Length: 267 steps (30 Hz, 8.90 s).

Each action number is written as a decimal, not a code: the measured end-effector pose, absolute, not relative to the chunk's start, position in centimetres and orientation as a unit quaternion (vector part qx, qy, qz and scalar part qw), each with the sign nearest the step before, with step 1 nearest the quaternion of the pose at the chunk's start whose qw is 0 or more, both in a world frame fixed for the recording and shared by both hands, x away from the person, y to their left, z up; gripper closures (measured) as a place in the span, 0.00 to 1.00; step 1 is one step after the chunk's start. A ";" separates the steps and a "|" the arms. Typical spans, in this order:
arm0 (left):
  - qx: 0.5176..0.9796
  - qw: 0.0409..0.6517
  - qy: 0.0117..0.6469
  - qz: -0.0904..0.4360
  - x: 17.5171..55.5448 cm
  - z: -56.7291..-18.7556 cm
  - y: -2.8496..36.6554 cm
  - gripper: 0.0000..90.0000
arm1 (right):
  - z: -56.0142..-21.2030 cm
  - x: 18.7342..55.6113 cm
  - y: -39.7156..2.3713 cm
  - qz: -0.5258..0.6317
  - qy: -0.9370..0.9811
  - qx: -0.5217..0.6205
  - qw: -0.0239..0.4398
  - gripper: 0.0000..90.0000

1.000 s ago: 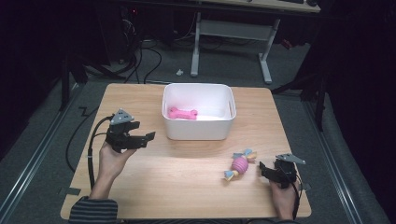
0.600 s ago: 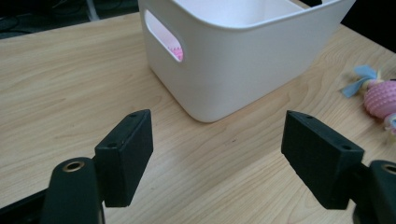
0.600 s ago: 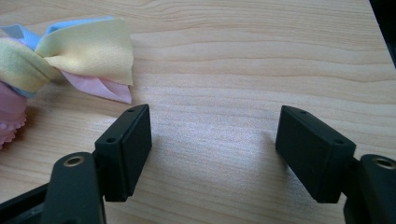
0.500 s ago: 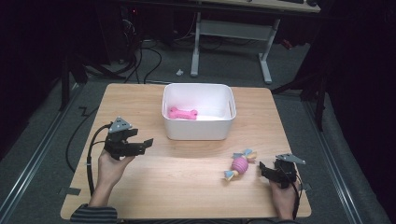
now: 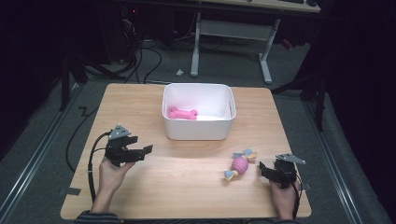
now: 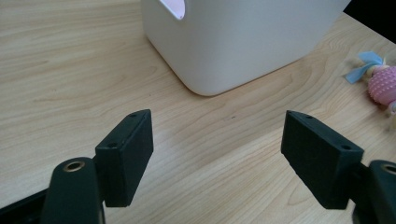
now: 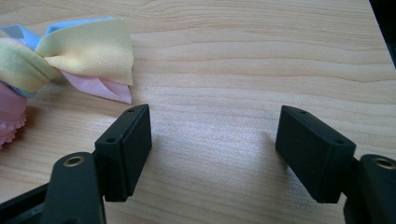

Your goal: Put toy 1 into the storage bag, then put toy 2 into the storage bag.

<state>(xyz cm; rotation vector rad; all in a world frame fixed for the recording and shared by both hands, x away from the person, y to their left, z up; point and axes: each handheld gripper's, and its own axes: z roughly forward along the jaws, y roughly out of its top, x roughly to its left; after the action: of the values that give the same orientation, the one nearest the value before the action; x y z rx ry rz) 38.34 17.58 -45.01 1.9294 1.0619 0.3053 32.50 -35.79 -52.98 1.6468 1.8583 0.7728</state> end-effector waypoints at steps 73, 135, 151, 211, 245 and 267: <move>0.793 0.353 0.456 0.195 38.7 -53.6 14.3 0.28 | -52.8 32.4 -35.9 0.288 0.703 0.597 0.256 0.31; 0.792 0.352 0.459 0.196 38.6 -53.6 14.3 0.26 | -48.2 32.6 -27.4 0.305 0.807 0.469 0.189 0.38; 0.793 0.352 0.458 0.195 38.6 -53.6 14.3 0.26 | -48.5 32.6 -27.1 0.296 0.810 0.462 0.207 0.44; 0.793 0.352 0.458 0.195 38.6 -53.6 14.3 0.25 | -40.5 33.7 -27.4 0.351 0.816 0.407 0.212 0.47; 0.793 0.352 0.458 0.195 38.6 -53.6 14.3 0.25 | -32.7 36.3 -26.6 0.379 0.813 0.373 0.236 0.47; 0.794 0.352 0.457 0.195 38.6 -53.6 14.2 0.25 | -30.9 39.5 -24.2 0.376 0.822 0.359 0.231 0.48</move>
<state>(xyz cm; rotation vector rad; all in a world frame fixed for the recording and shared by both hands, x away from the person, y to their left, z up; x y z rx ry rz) 38.61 14.25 -53.60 2.0537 1.1816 0.5049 39.52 -24.16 -30.86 0.9885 2.2613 1.0352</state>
